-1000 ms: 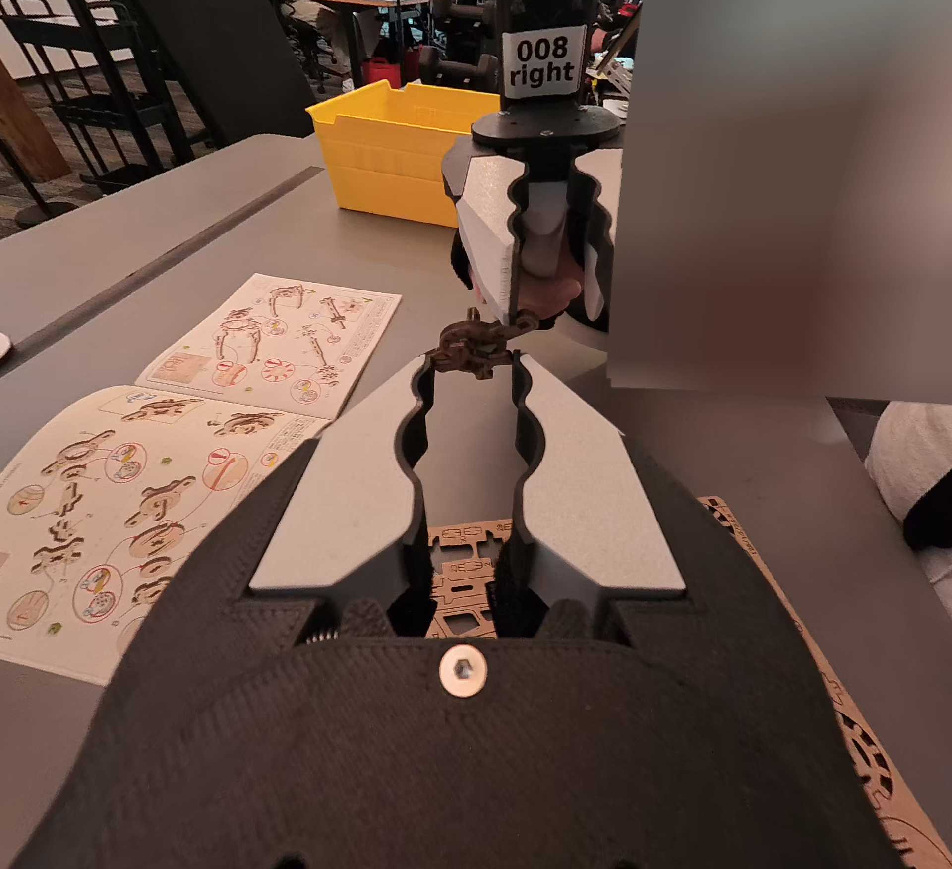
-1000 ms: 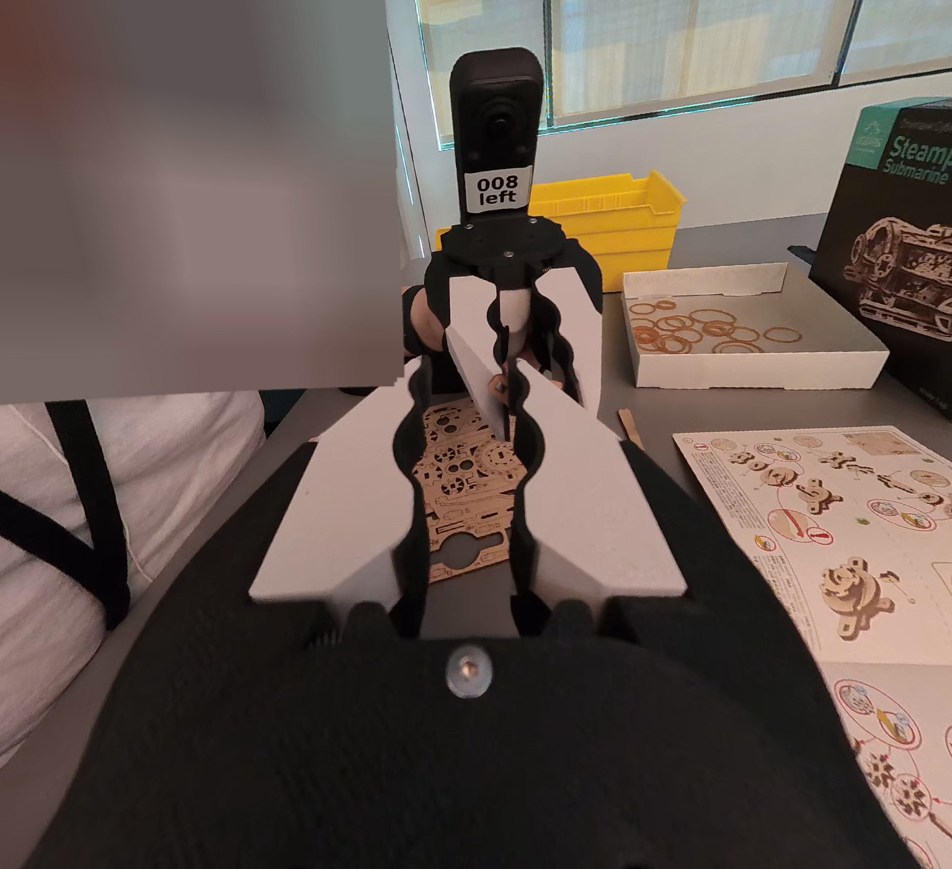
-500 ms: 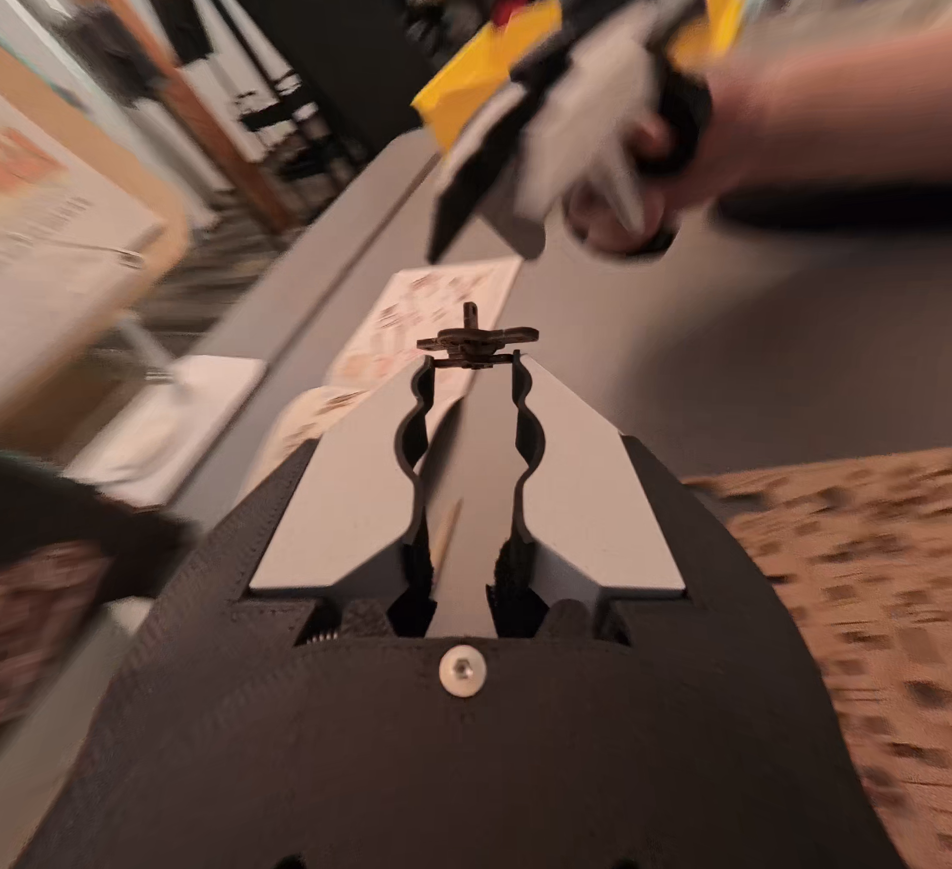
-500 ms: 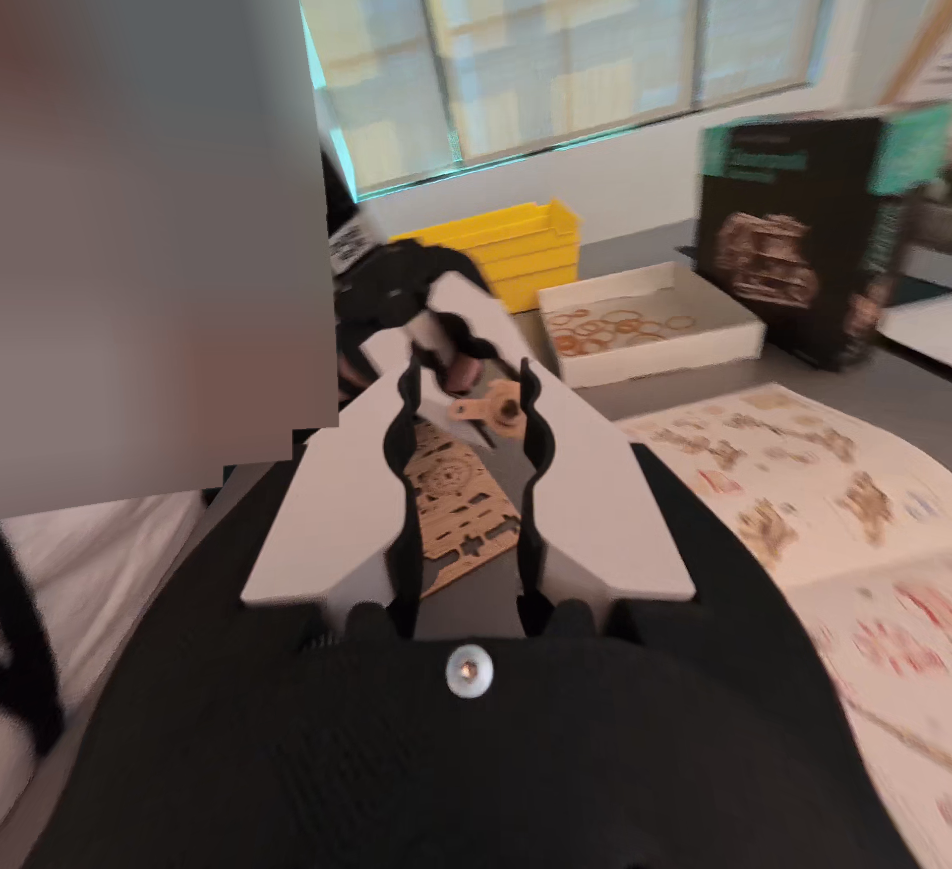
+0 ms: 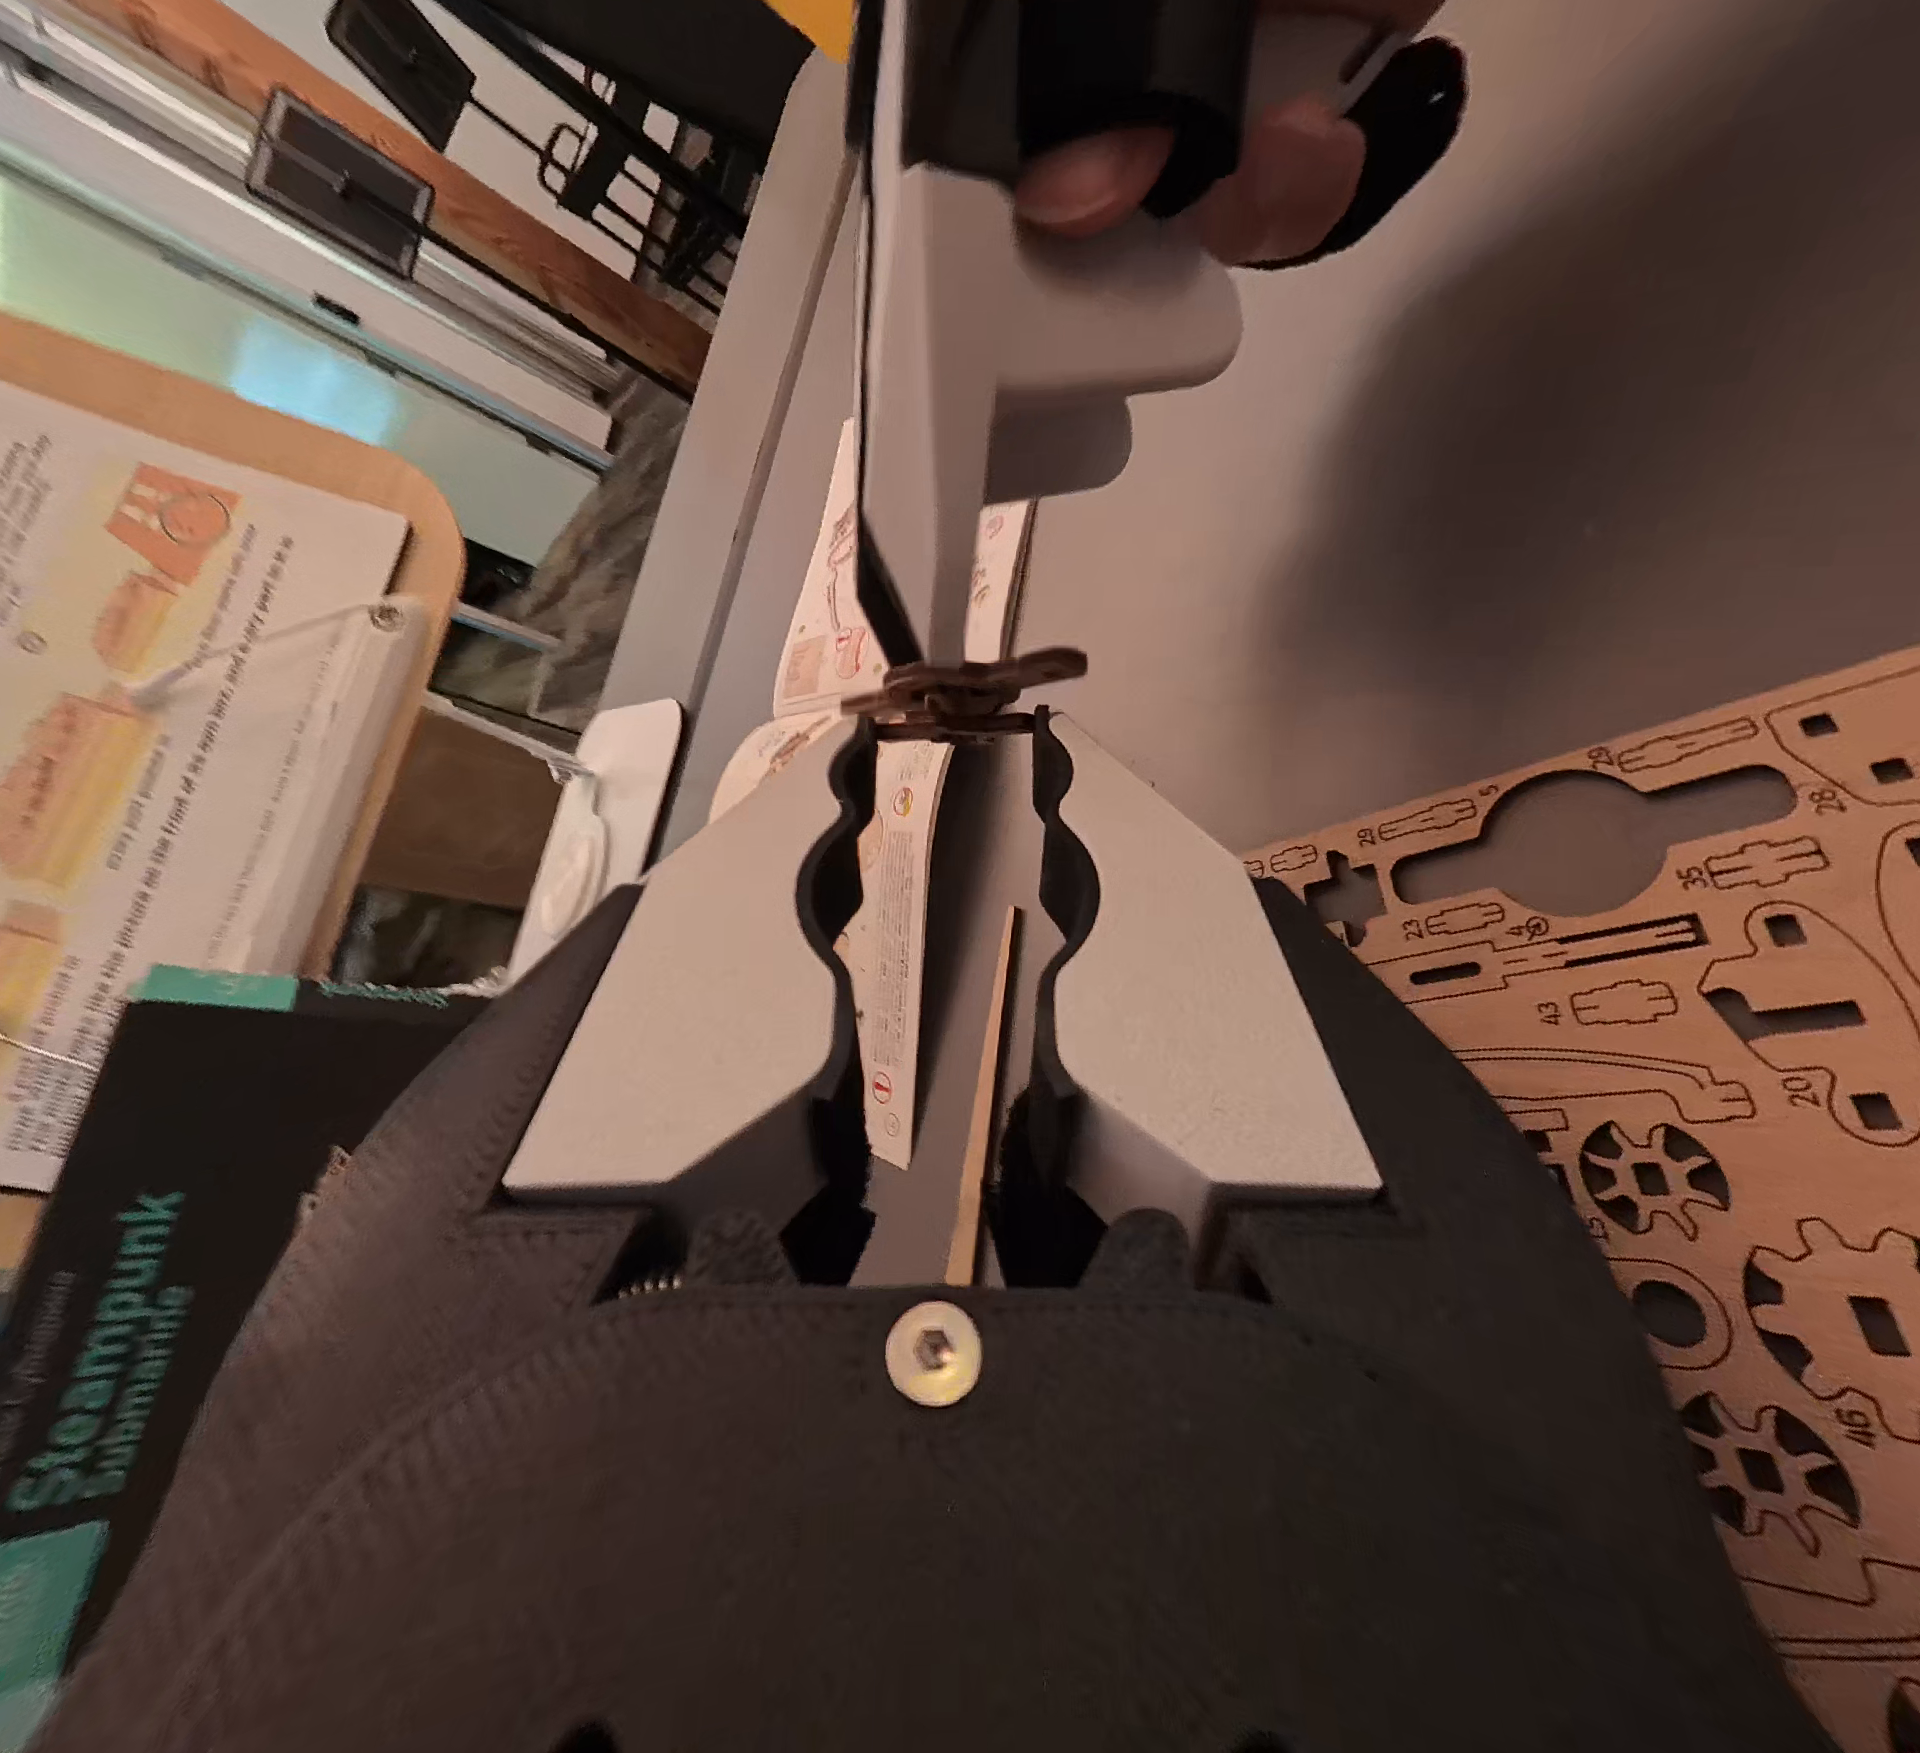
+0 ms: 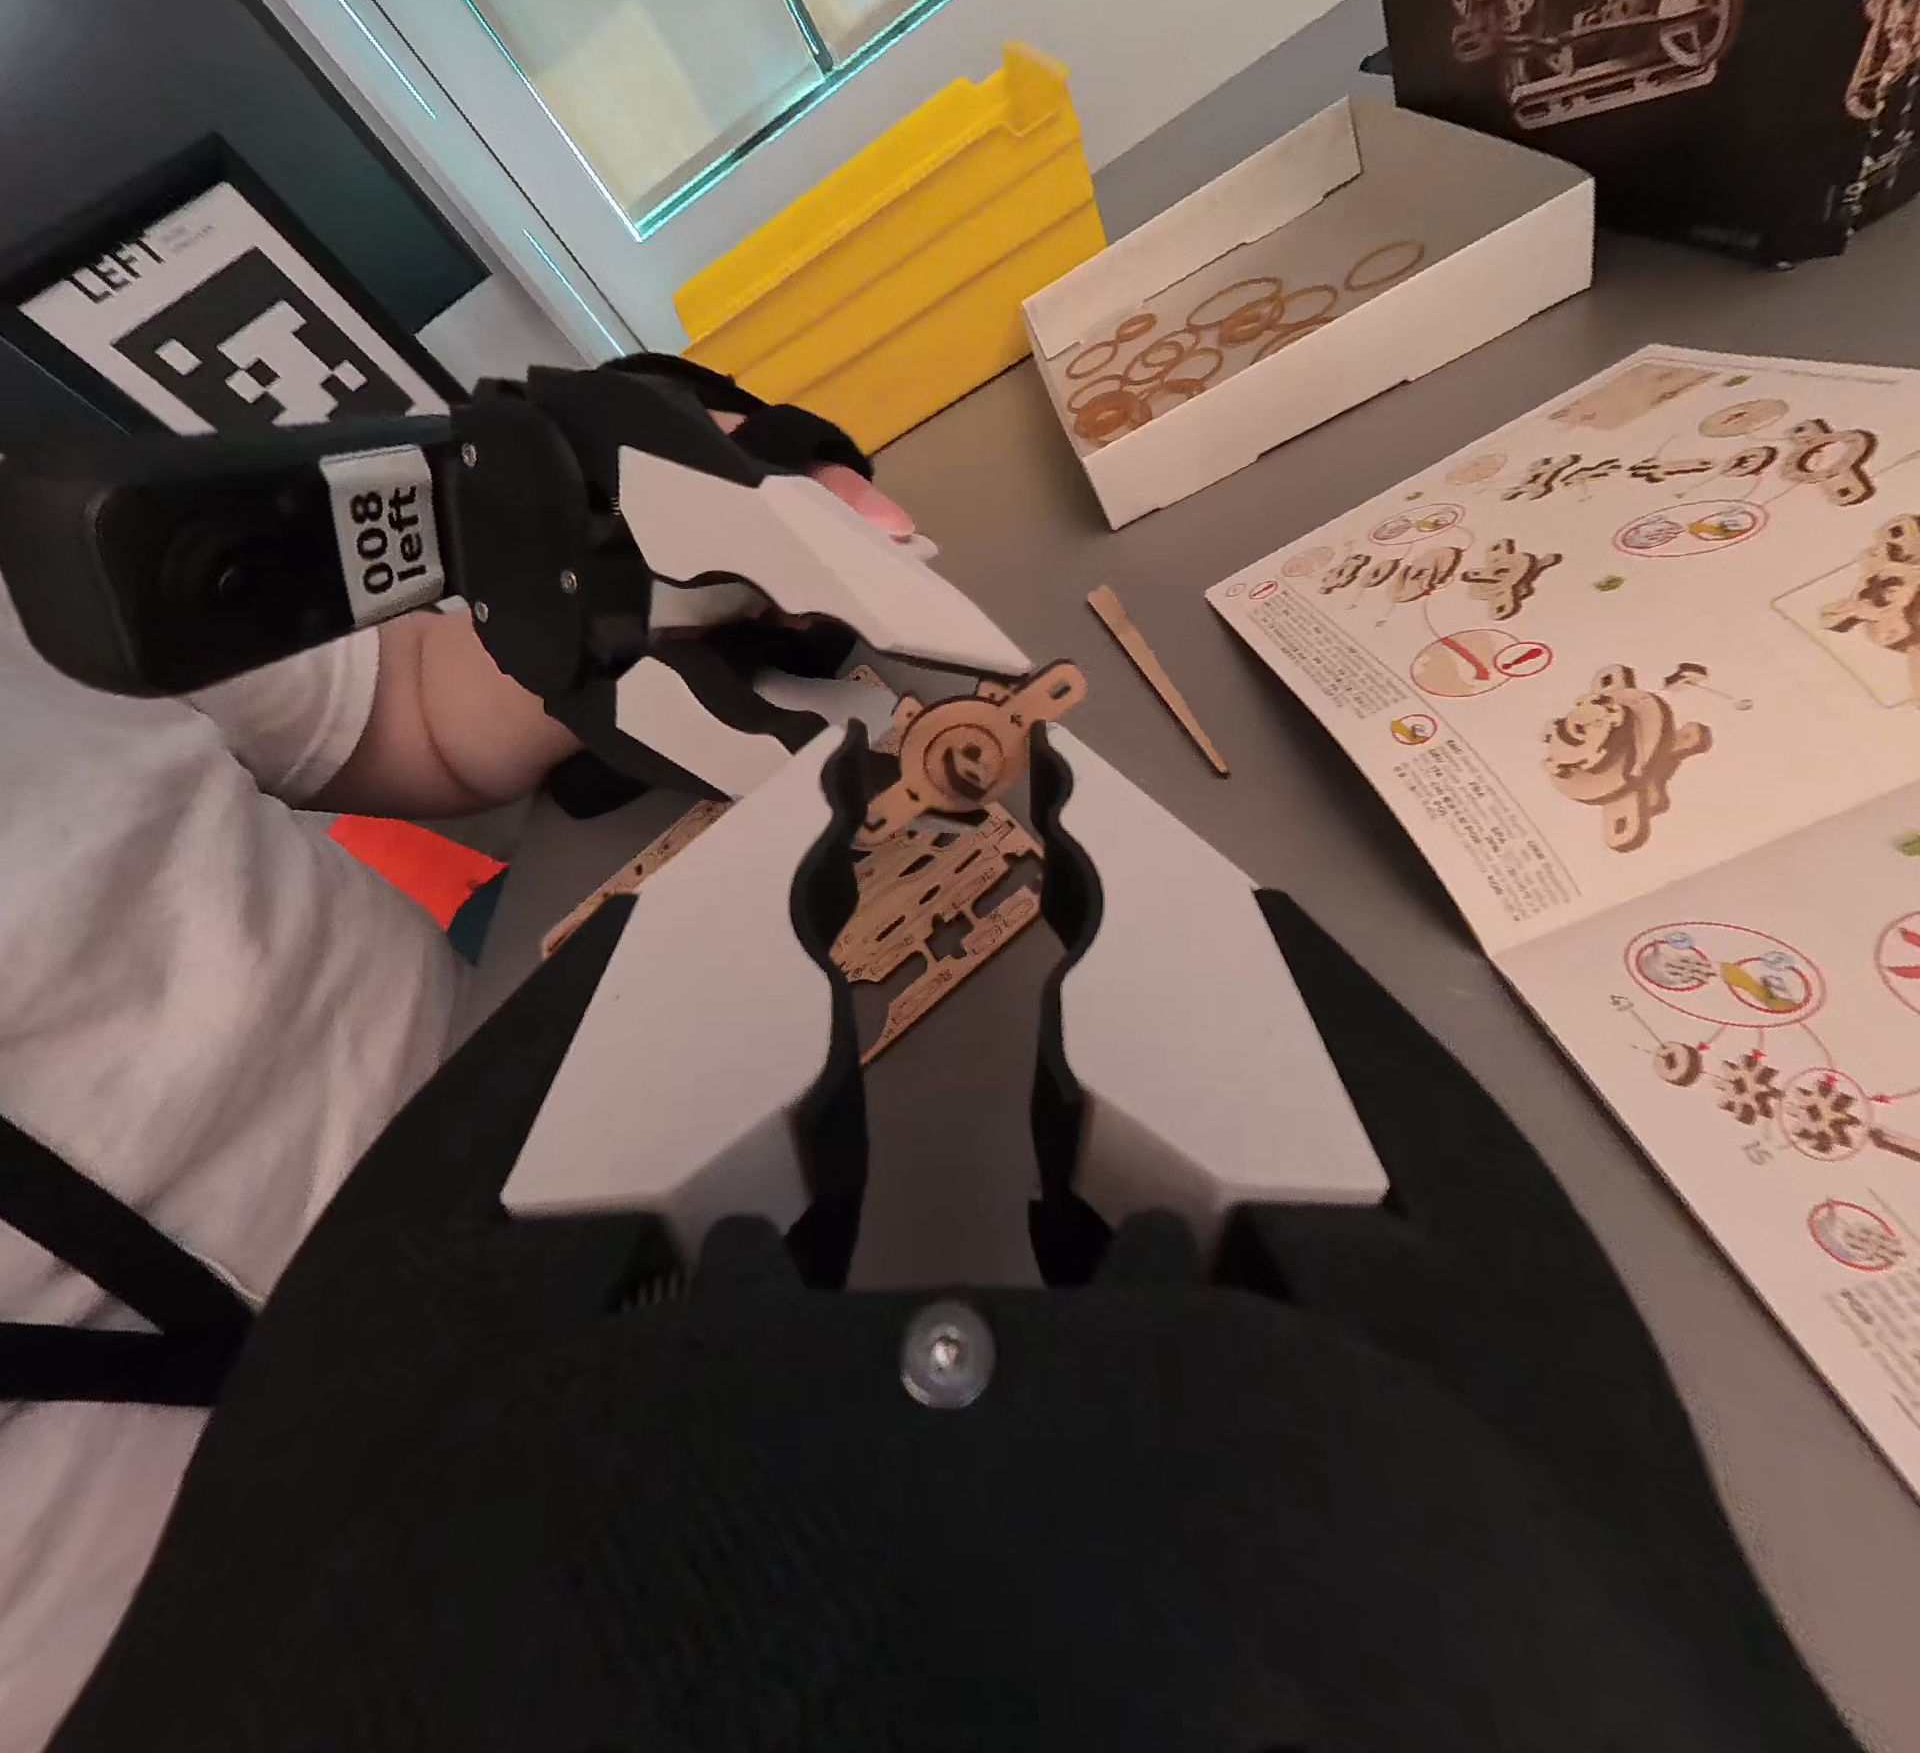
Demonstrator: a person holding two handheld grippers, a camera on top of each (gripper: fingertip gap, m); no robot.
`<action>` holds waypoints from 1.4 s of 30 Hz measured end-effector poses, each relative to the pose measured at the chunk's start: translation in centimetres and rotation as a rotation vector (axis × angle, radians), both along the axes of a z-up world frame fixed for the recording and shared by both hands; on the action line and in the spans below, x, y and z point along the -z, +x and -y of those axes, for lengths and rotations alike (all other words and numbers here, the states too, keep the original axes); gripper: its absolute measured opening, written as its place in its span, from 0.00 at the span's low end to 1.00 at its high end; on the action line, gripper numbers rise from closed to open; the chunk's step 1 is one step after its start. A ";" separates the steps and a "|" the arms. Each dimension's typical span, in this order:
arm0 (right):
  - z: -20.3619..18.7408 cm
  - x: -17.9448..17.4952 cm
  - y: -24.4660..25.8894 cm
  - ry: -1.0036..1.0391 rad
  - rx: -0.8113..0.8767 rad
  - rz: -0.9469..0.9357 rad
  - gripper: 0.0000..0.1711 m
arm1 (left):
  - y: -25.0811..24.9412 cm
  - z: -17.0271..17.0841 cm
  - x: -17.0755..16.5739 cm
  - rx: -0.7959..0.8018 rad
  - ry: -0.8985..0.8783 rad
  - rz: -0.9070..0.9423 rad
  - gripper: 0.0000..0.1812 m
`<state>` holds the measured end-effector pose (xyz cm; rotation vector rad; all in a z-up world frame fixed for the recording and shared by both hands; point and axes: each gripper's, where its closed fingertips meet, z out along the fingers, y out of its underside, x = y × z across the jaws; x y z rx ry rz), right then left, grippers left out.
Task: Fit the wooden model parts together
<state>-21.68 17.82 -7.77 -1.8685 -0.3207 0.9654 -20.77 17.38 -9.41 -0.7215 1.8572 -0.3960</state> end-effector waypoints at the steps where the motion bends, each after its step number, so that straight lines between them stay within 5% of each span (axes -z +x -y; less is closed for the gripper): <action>1: 0.0 0.1 -0.1 -0.004 -0.007 -0.006 0.17 | 0.0 0.2 0.0 0.009 0.015 0.002 0.16; 22: 0.3 -0.3 0.1 -0.005 -0.047 -0.095 0.11 | 0.0 0.2 -0.9 0.011 0.002 0.045 0.16; 36: 0.2 -1.7 1.2 0.039 -0.003 -0.122 0.15 | -0.1 -0.1 -0.3 -0.003 0.036 0.016 0.16; 42: 0.1 0.3 0.2 -0.011 -0.015 -0.009 0.15 | -0.1 -0.5 -0.1 -0.020 0.085 0.006 0.16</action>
